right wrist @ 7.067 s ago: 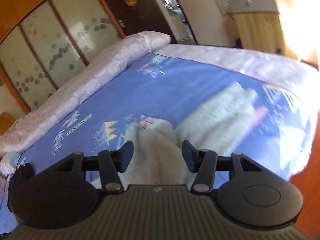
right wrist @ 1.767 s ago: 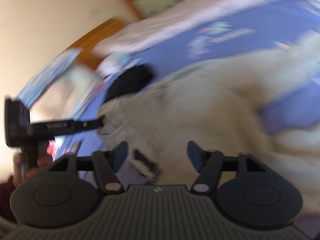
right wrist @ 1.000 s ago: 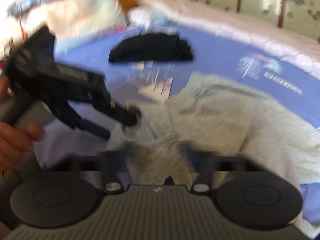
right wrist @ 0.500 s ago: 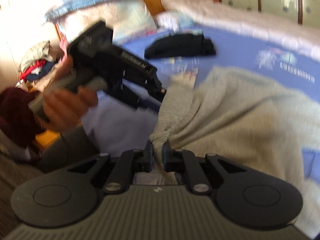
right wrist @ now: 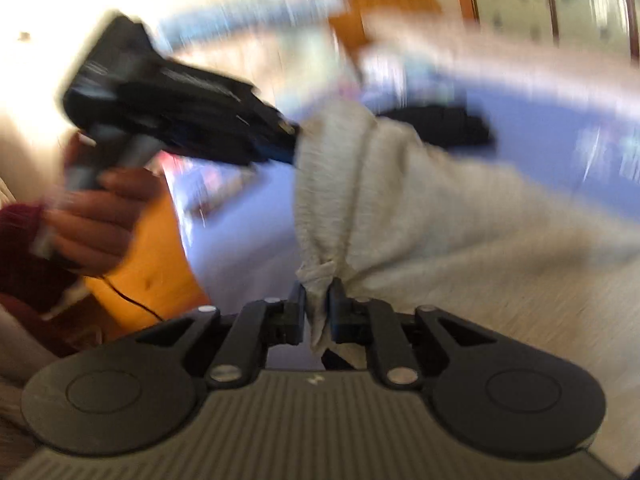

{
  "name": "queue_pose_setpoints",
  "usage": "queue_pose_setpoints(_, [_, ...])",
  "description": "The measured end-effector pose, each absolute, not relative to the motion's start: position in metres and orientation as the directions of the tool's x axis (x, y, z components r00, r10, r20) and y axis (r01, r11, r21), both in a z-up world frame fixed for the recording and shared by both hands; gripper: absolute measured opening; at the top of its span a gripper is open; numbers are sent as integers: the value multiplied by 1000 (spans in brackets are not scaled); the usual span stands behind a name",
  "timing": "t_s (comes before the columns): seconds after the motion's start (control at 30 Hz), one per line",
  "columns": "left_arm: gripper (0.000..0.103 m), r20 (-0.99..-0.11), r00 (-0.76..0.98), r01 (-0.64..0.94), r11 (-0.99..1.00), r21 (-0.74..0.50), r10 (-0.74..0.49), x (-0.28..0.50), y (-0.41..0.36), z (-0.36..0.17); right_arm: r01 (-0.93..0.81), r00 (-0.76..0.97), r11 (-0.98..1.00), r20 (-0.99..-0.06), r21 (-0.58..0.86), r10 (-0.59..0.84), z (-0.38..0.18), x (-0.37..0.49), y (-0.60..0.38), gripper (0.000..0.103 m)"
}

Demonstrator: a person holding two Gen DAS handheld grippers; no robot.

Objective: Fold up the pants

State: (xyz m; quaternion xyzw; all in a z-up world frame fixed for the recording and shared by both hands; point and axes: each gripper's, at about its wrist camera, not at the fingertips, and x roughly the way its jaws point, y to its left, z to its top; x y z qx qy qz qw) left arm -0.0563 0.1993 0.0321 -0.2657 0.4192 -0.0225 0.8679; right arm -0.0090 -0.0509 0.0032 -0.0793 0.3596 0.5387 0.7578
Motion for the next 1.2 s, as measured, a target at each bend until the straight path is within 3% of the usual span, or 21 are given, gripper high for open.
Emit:
queue_pose_setpoints(0.07, [33, -800, 554, -269, 861, -432, -229, -56, 203, 2, -857, 135, 433, -690, 279, 711, -18, -11, -44, 26])
queue_pose_setpoints(0.13, [38, -781, 566, -274, 834, -479, -263, -59, 213, -1, -859, 111, 405, -659, 312, 744, -7, -14, -56, 32])
queue_pose_setpoints(0.3, [51, -715, 654, -236, 831, -503, -247, -33, 230, 37, -821, 217, 464, -570, 332, 792, 33, -3, -112, 33])
queue_pose_setpoints(0.47, [57, -708, 668, -159, 886, -435, -228, 28, 221, 62, -620, 440, 668, -523, 410, 730, 36, 32, -186, 37])
queue_pose_setpoints(0.6, [59, -636, 728, -94, 883, -461, -255, 53, 219, 88, -495, 520, 743, -531, 451, 669, 30, 45, -222, 37])
queue_pose_setpoints(0.73, [72, -662, 714, -70, 918, -391, -227, 94, 196, 88, -455, 533, 775, -562, 440, 632, 16, 49, -234, 39])
queue_pose_setpoints(0.9, [75, -751, 650, 1, 988, -153, -117, 155, 155, 47, -395, 523, 809, -617, 436, 588, -1, 57, -243, 40])
queue_pose_setpoints(1.0, [75, -799, 586, 83, 991, -107, -136, 180, 132, 15, -363, 515, 817, -634, 448, 576, -9, 60, -252, 42])
queue_pose_setpoints(1.07, [72, -815, 564, 128, 989, -78, -137, 189, 115, 0, -340, 515, 826, -646, 450, 564, -14, 62, -255, 42])
queue_pose_setpoints(1.1, [49, -831, 549, 128, 992, -22, -89, 194, 105, -9, -331, 515, 829, -650, 451, 559, -15, 63, -258, 42])
queue_pose_setpoints(1.17, [38, -840, 538, 107, 994, -6, -63, 197, 102, -15, -314, 513, 838, -662, 447, 546, -19, 65, -262, 42])
queue_pose_setpoints(1.2, [25, -838, 540, 110, 994, -26, -81, 196, 104, -8, -310, 508, 841, -670, 443, 540, -22, 66, -262, 42])
